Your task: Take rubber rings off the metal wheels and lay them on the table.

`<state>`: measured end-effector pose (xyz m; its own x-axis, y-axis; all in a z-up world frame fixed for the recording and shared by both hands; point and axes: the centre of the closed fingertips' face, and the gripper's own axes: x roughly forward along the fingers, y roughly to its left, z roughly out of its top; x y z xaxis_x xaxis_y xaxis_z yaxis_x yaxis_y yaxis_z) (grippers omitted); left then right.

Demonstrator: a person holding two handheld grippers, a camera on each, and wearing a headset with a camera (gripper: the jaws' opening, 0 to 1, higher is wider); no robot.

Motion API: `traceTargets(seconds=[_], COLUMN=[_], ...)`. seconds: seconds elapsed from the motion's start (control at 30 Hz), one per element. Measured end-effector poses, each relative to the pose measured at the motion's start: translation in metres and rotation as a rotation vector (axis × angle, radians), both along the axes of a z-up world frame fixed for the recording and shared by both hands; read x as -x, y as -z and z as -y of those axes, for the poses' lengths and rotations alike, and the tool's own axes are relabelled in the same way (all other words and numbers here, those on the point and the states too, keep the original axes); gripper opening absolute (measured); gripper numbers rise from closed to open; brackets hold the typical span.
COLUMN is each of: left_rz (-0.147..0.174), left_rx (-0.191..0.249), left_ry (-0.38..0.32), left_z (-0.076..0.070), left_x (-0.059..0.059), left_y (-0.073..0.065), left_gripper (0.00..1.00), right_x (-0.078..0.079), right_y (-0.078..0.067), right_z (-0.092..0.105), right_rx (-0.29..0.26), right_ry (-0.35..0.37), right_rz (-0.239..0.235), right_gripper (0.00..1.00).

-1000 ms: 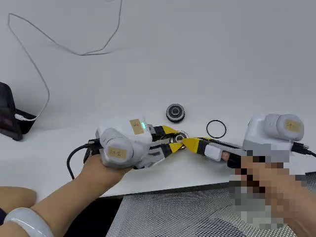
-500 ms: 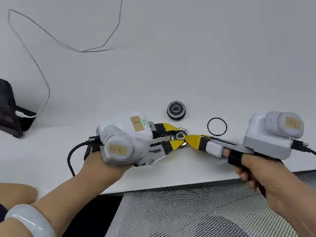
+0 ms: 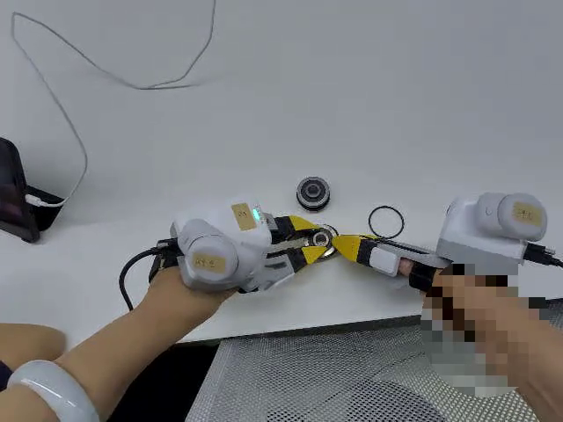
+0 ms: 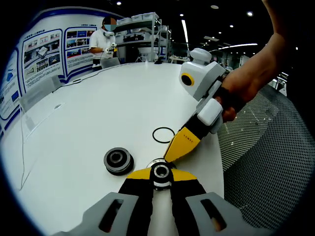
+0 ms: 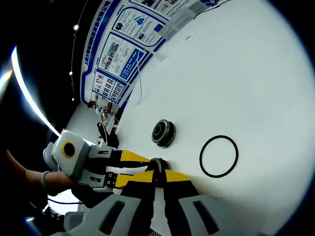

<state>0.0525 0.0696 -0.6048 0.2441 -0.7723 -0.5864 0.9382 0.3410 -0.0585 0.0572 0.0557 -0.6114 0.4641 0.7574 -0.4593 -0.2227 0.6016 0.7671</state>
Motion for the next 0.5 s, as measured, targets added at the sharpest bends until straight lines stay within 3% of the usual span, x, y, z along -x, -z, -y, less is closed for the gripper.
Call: traceTargets(seconds=[0.17, 0.5], left_rz=[0.000, -0.002], left_rx=[0.003, 0.004], left_ry=[-0.001, -0.002], left_z=[-0.0005, -0.0007], left_x=[0.0000, -0.0003], left_y=[0.0004, 0.0006], left_gripper=[0.13, 0.12], right_x=[0.0001, 0.0014], right_y=[-0.0033, -0.0074], right_z=[-0.0003, -0.0045], right_rx=[0.032, 0.029], right_ry=[-0.021, -0.028], right_rz=[0.041, 0.047], right_gripper=[0.02, 0.01])
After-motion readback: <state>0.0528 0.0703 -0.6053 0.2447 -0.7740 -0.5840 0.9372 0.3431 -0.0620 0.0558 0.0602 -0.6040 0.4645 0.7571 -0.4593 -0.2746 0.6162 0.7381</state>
